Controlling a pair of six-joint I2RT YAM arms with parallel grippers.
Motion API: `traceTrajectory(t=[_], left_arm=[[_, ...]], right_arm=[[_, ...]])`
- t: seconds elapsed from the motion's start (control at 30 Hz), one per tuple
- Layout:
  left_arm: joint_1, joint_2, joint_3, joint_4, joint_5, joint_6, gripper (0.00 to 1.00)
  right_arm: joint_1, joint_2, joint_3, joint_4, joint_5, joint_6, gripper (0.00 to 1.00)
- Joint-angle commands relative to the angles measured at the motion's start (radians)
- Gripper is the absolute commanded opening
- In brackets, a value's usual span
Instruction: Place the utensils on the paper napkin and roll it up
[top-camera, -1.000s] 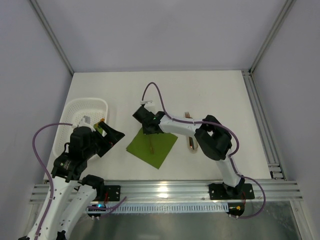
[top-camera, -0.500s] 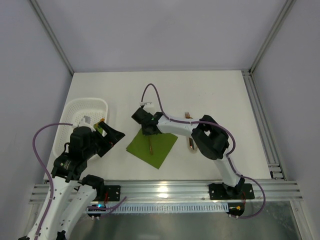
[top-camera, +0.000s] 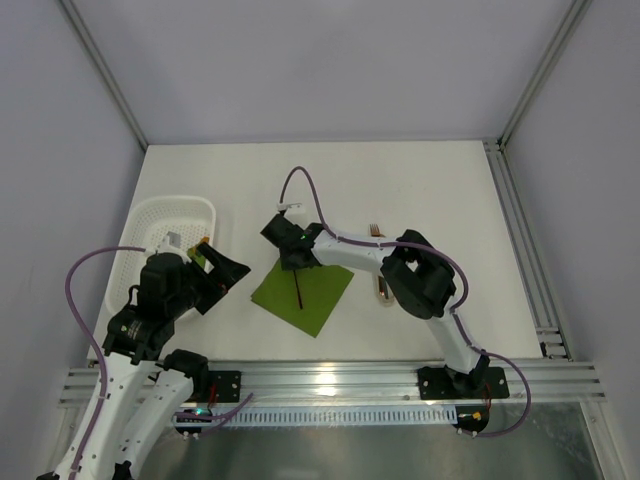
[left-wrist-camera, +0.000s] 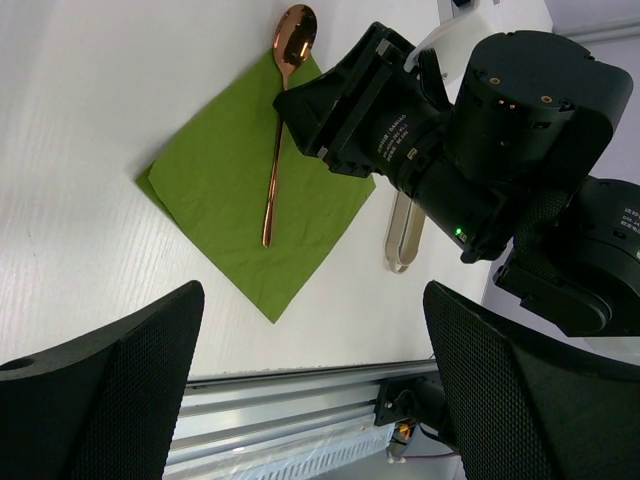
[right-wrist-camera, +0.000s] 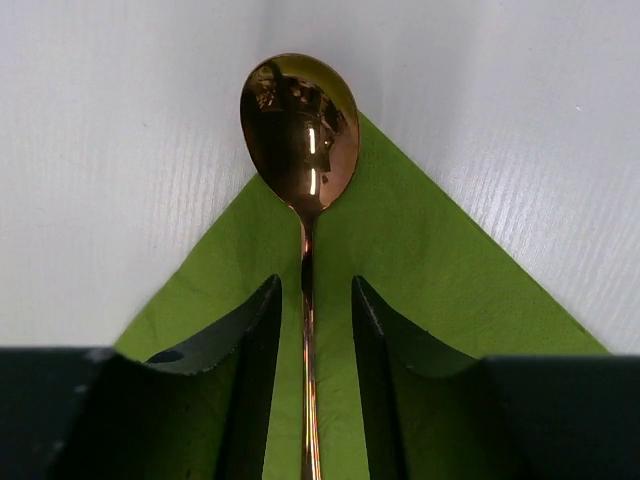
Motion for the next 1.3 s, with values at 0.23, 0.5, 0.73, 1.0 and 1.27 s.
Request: traceTrajectory(t=[0.23, 0.5, 0.73, 1.0, 1.27], left_arm=[[0.006, 0.002, 0.0, 0.021, 0.027, 0.01, 0.92], [0.006, 0.008, -0.02, 0.076, 0.104, 0.025, 0.91], [0.006, 0.024, -0.032, 0.102, 0.128, 0.027, 0.91], [0.006, 0.041, -0.026, 0.105, 0.136, 0.035, 0.9], [0.006, 0.057, -0.025, 0.121, 0.144, 0.033, 0.9]], right_arm=[[-0.007, -0.282, -0.155, 0.005, 0.104, -0.064, 0.35], [-0.235, -0.581, -0.497, 0.084, 0.033, -0.152, 0.13], [-0.321, -0.605, -0.625, 0.117, 0.022, -0.199, 0.14], [-0.367, -0.548, -0.651, 0.164, 0.01, -0.219, 0.14], [-0.392, -0.49, -0.645, 0.197, -0.008, -0.232, 0.14]])
